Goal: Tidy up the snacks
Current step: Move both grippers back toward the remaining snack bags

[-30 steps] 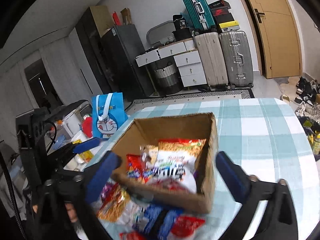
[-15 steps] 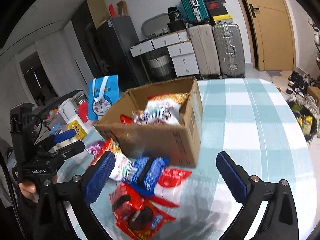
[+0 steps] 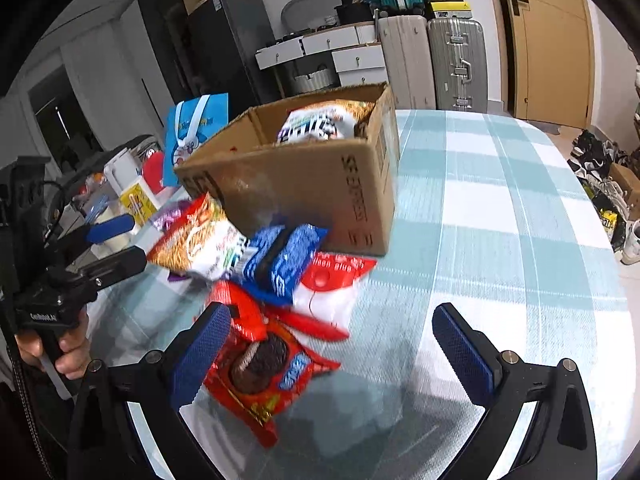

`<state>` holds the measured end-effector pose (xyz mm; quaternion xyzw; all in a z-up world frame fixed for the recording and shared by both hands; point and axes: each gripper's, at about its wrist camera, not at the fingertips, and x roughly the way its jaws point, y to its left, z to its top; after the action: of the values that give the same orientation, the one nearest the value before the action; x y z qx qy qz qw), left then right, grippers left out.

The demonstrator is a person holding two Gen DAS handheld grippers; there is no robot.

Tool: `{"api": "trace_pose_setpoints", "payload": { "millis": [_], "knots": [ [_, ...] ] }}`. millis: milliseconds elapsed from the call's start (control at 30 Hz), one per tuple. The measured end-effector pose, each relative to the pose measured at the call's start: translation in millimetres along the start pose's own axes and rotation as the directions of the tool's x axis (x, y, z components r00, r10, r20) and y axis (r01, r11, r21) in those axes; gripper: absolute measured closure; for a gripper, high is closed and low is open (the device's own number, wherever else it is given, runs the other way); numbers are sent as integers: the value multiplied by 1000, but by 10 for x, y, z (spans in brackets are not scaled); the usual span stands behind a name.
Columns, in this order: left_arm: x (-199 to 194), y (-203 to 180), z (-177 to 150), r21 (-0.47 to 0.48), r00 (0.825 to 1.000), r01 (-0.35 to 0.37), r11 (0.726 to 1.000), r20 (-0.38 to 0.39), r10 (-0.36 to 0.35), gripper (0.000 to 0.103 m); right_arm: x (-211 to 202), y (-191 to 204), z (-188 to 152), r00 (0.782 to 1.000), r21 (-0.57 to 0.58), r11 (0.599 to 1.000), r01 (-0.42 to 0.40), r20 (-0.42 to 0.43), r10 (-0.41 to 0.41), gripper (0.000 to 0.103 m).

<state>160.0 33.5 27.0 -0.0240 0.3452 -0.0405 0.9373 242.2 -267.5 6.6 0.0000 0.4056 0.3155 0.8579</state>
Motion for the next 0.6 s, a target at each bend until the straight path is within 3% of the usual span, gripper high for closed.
{"api": "trace_pose_setpoints", "payload": {
  "millis": [600],
  "knots": [
    [122,-362,-165,150,990,120,981,-97,-106,1,229,265,-190,993,-58,998,36,-109,-42,0]
  ]
}}
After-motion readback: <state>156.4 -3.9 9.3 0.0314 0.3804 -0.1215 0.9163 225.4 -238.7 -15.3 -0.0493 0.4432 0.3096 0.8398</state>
